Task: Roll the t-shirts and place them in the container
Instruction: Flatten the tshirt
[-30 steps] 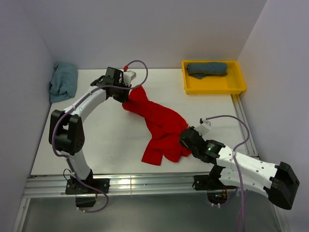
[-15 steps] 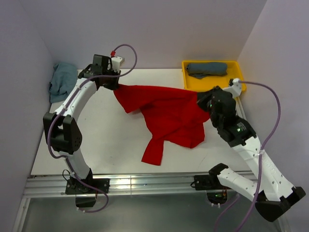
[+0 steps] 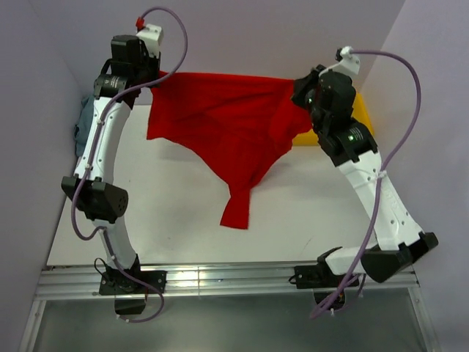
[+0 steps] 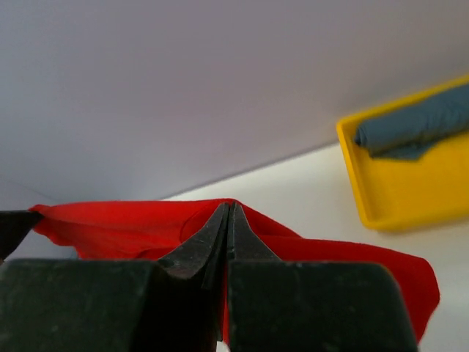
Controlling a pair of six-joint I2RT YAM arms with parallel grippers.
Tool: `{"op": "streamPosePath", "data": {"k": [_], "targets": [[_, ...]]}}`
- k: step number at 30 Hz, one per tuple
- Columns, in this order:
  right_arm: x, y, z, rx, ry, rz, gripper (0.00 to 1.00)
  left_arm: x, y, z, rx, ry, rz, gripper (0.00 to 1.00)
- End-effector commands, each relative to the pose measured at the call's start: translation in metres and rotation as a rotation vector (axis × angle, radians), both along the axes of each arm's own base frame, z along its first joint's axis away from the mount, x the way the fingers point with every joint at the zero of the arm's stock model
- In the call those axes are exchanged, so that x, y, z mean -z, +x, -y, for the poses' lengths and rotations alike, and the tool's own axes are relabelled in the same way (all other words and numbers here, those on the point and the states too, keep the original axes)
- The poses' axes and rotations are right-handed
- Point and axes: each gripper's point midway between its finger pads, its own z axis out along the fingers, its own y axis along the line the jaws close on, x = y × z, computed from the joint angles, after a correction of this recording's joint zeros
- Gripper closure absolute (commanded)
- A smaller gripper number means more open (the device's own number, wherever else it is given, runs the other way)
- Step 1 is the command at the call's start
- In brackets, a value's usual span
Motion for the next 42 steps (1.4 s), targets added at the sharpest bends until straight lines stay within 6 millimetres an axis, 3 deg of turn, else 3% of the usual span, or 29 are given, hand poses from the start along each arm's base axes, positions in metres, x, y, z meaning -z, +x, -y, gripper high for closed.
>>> {"op": "streamPosePath", "data": {"k": [1, 3, 4, 5, 7, 8, 9, 12, 13, 15, 16, 17, 18, 20, 21, 22, 23, 24, 25, 27, 28, 29, 30, 32, 33, 36, 40, 41, 42], "targets": [[-0.048, 0.036, 0.002, 0.016, -0.079, 0.157, 1.0, -0.023, 0.033, -0.041, -0.176, 0.042, 0.108, 1.0], [-0.073, 0.049, 0.0, 0.019, -0.098, 0.223, 1.0, -0.028, 0.049, -0.051, -0.22, 0.063, 0.162, 1.0], [-0.063, 0.071, -0.008, 0.017, -0.122, 0.204, 1.0, -0.041, 0.057, -0.058, -0.261, 0.062, 0.225, 1.0], [-0.094, 0.074, -0.005, 0.031, -0.114, 0.269, 1.0, -0.044, 0.065, -0.062, -0.277, 0.051, 0.249, 1.0], [-0.116, 0.093, -0.008, 0.05, -0.149, 0.327, 1.0, -0.053, 0.077, -0.078, -0.322, 0.026, 0.299, 1.0], [-0.123, 0.098, -0.008, 0.061, -0.156, 0.348, 1.0, -0.067, 0.077, -0.085, -0.341, -0.001, 0.337, 1.0], [-0.135, 0.1, -0.006, 0.085, -0.161, 0.389, 1.0, -0.072, 0.078, -0.1, -0.366, -0.008, 0.357, 1.0], [-0.161, 0.098, 0.003, 0.14, -0.152, 0.476, 1.0, -0.085, 0.076, -0.119, -0.386, 0.01, 0.399, 1.0], [-0.167, 0.093, 0.006, 0.151, -0.149, 0.488, 1.0, -0.092, 0.071, -0.122, -0.384, 0.013, 0.411, 1.0], [-0.164, 0.087, 0.015, 0.187, -0.135, 0.47, 1.0, -0.083, 0.069, -0.131, -0.365, 0.036, 0.376, 1.0], [-0.149, 0.082, 0.018, 0.189, -0.138, 0.435, 1.0, -0.078, 0.066, -0.132, -0.357, 0.057, 0.352, 1.0], [-0.14, 0.077, 0.02, 0.189, -0.132, 0.421, 1.0, -0.06, 0.064, -0.126, -0.318, 0.069, 0.286, 1.0], [-0.133, 0.071, 0.023, 0.192, -0.101, 0.42, 1.0, -0.048, 0.059, -0.144, -0.331, 0.083, 0.237, 1.0], [-0.081, 0.053, 0.024, 0.151, -0.078, 0.311, 1.0, -0.009, 0.04, -0.145, -0.257, 0.131, 0.089, 1.0], [-0.084, 0.043, 0.027, 0.149, -0.054, 0.303, 1.0, 0.018, 0.037, -0.142, -0.239, 0.132, 0.014, 1.0], [-0.041, 0.046, 0.017, 0.1, -0.071, 0.214, 1.0, 0.025, 0.026, -0.14, -0.208, 0.156, -0.017, 1.0], [-0.016, 0.043, 0.011, 0.071, -0.037, 0.153, 1.0, 0.072, 0.015, -0.139, -0.184, 0.17, -0.136, 1.0], [-0.005, 0.03, 0.012, 0.051, -0.01, 0.136, 1.0, 0.091, 0.005, -0.136, -0.154, 0.176, -0.19, 1.0], [0.051, 0.028, 0.008, 0.033, -0.023, 0.029, 1.0, 0.121, -0.013, -0.136, -0.129, 0.201, -0.267, 1.0], [0.09, 0.011, 0.003, -0.009, 0.028, -0.046, 1.0, 0.151, -0.034, -0.132, -0.086, 0.204, -0.349, 1.0], [0.14, 0.002, 0.002, -0.017, 0.02, -0.145, 1.0, 0.175, -0.055, -0.13, -0.046, 0.218, -0.42, 1.0], [0.158, -0.006, -0.004, -0.05, 0.051, -0.174, 1.0, 0.186, -0.066, -0.129, -0.022, 0.222, -0.451, 1.0], [0.193, -0.019, -0.005, -0.069, 0.05, -0.233, 1.0, 0.196, -0.076, -0.127, -0.002, 0.224, -0.477, 1.0], [0.22, -0.031, -0.012, -0.091, 0.048, -0.294, 1.0, 0.219, -0.098, -0.121, 0.056, 0.225, -0.535, 1.0], [0.241, -0.036, -0.013, -0.092, 0.029, -0.346, 1.0, 0.223, -0.102, -0.12, 0.065, 0.226, -0.546, 1.0], [0.267, -0.034, -0.024, -0.113, 0.004, -0.42, 1.0, 0.239, -0.104, -0.113, 0.101, 0.187, -0.61, 1.0], [0.281, -0.013, -0.034, -0.116, -0.047, -0.49, 1.0, 0.261, -0.084, -0.095, 0.165, 0.087, -0.692, 1.0], [0.284, -0.009, -0.036, -0.118, -0.067, -0.506, 1.0, 0.267, -0.088, -0.087, 0.2, 0.047, -0.728, 1.0], [0.276, 0.001, -0.037, -0.11, -0.075, -0.496, 1.0, 0.281, -0.084, -0.084, 0.207, 0.022, -0.766, 0.99]]}}
